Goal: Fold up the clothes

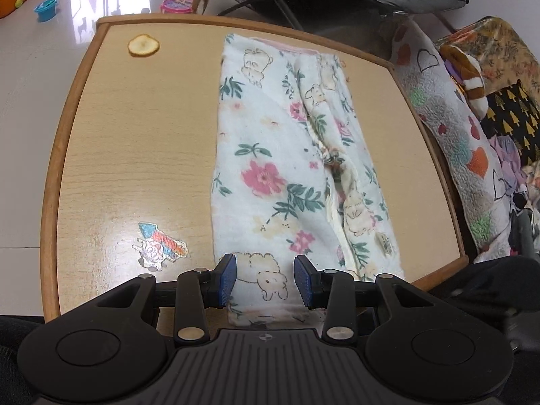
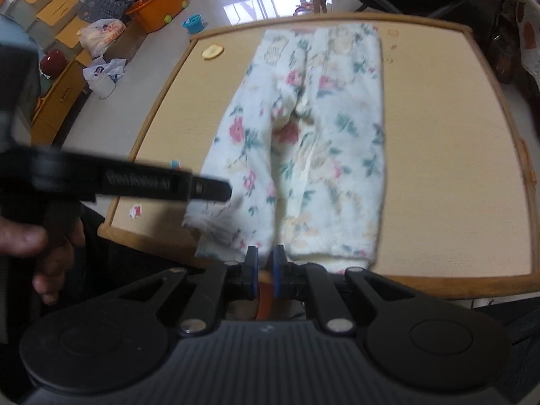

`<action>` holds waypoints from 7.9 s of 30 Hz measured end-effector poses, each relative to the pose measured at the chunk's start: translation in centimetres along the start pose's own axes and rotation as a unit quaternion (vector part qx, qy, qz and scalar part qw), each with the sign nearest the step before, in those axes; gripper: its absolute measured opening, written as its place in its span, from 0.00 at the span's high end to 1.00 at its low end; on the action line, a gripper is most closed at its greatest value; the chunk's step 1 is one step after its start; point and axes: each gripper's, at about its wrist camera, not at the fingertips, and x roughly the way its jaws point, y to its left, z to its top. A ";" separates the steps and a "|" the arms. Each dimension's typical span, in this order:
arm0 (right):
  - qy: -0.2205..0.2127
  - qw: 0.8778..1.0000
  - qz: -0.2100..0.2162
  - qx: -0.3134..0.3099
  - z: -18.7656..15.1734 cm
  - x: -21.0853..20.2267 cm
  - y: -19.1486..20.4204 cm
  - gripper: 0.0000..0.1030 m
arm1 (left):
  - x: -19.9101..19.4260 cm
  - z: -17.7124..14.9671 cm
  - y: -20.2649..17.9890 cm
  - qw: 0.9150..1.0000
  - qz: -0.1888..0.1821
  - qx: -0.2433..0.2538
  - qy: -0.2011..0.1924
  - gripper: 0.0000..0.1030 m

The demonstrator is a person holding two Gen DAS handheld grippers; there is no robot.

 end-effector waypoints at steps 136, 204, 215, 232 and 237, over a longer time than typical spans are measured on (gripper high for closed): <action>-0.058 0.997 0.026 -0.053 20.4 8.6 -13.6 0.62 | 7.2 20.0 3.8 0.998 0.009 0.007 -0.068 0.60; -0.088 0.966 0.020 -0.244 11.7 -0.8 -9.6 0.65 | 0.1 9.8 0.1 0.983 -0.067 0.153 -0.074 0.61; -0.109 0.971 -0.009 -0.214 4.9 -2.9 -6.8 0.54 | -4.1 1.2 -1.9 0.983 -0.029 0.120 -0.132 0.47; -0.080 0.969 -0.065 -0.224 -1.5 -1.8 -4.7 0.53 | -4.6 -4.9 -5.7 0.981 0.018 0.164 -0.106 0.46; -0.076 0.954 -0.046 -0.288 -1.4 -2.0 -4.6 0.53 | -4.3 -4.5 -5.9 0.959 0.014 0.270 -0.079 0.46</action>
